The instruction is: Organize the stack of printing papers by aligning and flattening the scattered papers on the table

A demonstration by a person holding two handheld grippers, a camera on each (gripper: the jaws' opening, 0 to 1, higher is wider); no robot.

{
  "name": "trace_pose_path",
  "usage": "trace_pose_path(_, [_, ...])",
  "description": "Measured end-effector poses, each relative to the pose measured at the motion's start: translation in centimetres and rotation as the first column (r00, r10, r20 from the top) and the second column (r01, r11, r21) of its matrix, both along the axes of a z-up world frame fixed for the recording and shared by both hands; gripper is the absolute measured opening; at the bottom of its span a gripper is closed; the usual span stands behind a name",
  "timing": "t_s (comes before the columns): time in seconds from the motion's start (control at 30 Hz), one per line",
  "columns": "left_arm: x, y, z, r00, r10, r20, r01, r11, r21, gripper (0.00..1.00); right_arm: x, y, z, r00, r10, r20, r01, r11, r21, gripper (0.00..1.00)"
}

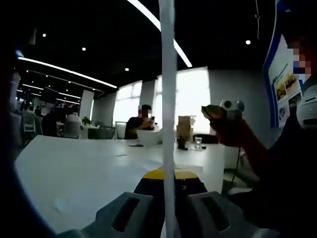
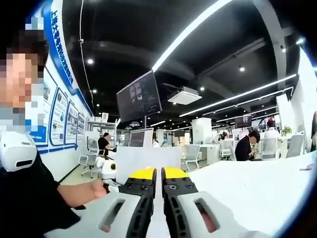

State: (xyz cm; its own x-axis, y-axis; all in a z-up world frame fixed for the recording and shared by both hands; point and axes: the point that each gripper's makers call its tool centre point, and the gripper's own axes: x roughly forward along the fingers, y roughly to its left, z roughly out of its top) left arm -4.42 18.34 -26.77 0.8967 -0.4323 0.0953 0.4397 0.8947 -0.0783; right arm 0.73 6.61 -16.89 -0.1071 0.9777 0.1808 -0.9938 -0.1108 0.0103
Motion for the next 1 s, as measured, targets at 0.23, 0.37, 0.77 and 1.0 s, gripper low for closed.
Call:
trace_pose_path(0.23, [0.3,0.9,-0.4,1.0,0.029,-0.001,-0.029,1.0,0.011,0.06,0.1,-0.1,-0.5,1.0,0.0,-0.01,0.0,1.0,-0.014,0.03])
trace_pose_path(0.37, [0.4,1.4,-0.7,0.999,0.044,-0.003,-0.044,0.999,0.005,0.06,0.5,-0.3,-0.8,1.0,-0.009,-0.019,0.009,1.0,-0.018,0.03])
trace_pose_path(0.77, [0.7,2.7,-1.3,0.996,0.089,-0.008,-0.088,0.996,0.014,0.06,0.9,-0.8,-2.0,0.999,-0.02,-0.04,0.018,0.999,-0.047,0.05])
trace_pose_path(1.0, [0.9,3.4,-1.4,0.994,0.104,-0.01,-0.104,0.994,0.011,0.06,0.8,-0.8,-2.4,0.999,-0.021,-0.042,0.018,0.998,-0.061,0.05])
